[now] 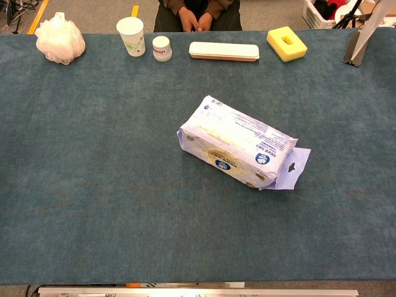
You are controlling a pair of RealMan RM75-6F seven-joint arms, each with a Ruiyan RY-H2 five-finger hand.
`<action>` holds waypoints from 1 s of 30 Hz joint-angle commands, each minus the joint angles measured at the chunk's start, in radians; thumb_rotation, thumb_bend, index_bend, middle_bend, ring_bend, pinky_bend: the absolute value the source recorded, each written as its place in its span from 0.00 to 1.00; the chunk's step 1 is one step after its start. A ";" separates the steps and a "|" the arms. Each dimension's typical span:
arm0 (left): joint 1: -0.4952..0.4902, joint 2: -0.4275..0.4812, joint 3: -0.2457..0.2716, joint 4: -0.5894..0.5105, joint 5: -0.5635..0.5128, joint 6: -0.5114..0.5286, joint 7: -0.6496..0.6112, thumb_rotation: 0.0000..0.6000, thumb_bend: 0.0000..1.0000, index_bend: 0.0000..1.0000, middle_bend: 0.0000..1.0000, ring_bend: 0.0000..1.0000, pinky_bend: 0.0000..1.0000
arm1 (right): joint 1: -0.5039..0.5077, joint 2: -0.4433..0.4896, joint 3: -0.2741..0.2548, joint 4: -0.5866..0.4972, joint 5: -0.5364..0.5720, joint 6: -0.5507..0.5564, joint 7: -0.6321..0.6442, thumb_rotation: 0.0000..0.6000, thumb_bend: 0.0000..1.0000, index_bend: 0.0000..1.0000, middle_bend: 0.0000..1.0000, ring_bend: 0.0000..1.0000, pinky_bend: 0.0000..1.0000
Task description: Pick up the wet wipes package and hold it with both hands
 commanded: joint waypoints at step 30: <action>0.021 0.026 0.010 -0.029 0.047 0.035 -0.014 1.00 0.14 0.22 0.11 0.03 0.11 | 0.109 0.024 -0.061 -0.024 -0.208 -0.168 -0.061 1.00 0.05 0.10 0.24 0.25 0.37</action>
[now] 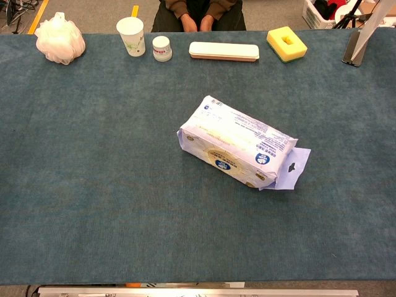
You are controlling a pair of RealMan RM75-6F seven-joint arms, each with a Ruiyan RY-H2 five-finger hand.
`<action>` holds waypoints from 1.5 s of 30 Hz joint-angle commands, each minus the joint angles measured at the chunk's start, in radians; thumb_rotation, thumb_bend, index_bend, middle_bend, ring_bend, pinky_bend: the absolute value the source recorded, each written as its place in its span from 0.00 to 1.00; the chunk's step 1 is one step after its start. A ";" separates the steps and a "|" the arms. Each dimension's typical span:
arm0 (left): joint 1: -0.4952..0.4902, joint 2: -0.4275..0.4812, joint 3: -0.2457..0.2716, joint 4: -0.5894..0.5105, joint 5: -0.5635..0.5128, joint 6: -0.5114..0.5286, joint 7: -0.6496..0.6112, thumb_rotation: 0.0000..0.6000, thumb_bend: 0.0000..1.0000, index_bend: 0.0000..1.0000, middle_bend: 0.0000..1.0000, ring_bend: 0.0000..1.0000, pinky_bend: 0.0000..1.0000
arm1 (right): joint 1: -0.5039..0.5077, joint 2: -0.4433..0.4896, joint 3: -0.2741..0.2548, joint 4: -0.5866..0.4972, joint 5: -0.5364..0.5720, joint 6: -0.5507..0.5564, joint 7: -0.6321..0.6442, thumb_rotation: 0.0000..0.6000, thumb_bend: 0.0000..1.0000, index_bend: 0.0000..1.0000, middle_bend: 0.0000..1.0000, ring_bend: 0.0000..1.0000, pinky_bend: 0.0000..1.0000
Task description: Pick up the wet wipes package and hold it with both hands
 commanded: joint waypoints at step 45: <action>0.052 0.038 0.009 -0.016 0.040 0.071 -0.023 1.00 0.14 0.22 0.11 0.03 0.11 | 0.447 -0.312 -0.102 0.037 -0.168 -0.627 -0.092 1.00 0.06 0.10 0.23 0.22 0.27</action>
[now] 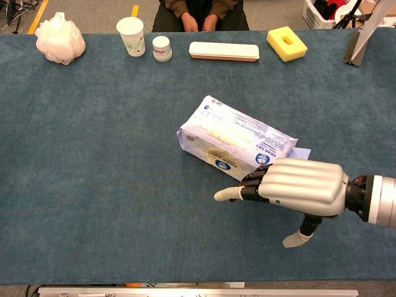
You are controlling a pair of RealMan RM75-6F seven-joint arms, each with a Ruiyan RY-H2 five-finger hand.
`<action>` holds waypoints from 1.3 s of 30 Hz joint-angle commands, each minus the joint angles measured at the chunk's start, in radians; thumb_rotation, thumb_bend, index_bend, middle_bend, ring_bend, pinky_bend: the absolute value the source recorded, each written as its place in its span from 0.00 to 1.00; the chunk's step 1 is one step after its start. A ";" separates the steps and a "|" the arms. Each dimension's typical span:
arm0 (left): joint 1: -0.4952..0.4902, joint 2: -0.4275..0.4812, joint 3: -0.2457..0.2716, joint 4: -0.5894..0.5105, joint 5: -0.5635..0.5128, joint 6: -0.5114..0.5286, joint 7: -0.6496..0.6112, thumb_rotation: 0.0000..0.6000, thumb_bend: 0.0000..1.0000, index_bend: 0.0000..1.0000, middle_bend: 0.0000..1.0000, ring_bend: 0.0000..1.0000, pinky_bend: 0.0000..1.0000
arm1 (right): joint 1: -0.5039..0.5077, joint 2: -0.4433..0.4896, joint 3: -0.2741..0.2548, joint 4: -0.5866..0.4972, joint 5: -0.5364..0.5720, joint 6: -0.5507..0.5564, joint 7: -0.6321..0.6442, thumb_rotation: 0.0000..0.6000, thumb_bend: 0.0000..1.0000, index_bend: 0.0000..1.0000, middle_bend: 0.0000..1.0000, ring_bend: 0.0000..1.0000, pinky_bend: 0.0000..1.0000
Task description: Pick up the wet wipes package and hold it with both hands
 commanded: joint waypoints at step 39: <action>-0.015 -0.011 -0.004 0.003 0.003 -0.026 0.007 1.00 0.14 0.22 0.10 0.03 0.11 | -0.029 0.082 0.115 0.036 0.403 0.169 -0.160 1.00 0.00 0.00 0.06 0.03 0.13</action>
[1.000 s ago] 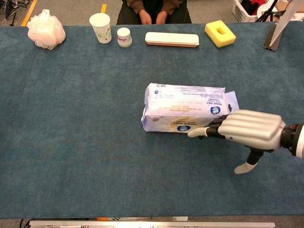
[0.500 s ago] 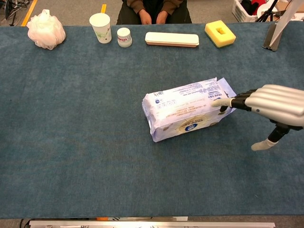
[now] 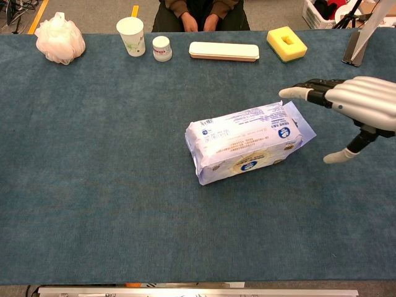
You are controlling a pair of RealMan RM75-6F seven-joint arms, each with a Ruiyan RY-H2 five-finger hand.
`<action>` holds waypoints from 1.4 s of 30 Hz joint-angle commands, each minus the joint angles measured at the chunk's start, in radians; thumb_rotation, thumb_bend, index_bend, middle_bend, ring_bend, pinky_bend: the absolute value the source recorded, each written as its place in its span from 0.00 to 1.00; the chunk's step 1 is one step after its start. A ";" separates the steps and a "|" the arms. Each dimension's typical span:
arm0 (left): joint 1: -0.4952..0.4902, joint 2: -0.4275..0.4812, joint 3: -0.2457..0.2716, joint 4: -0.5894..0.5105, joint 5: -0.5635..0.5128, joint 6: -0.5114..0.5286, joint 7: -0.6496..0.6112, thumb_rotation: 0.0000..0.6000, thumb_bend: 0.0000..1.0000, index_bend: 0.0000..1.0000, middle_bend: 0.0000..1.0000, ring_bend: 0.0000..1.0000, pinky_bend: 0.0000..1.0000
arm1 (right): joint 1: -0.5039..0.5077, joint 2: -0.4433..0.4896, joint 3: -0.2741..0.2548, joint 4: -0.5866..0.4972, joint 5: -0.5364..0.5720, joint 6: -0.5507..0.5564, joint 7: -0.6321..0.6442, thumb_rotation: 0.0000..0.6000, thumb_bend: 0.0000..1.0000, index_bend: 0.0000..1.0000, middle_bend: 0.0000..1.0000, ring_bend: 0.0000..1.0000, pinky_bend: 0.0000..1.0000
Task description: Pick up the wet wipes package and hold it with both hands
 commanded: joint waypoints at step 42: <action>-0.268 0.182 -0.069 0.007 -0.090 -0.472 -0.497 1.00 0.11 0.01 0.04 0.03 0.11 | 0.196 -0.246 0.222 0.053 0.317 0.019 -0.087 1.00 0.44 0.72 0.65 0.73 0.76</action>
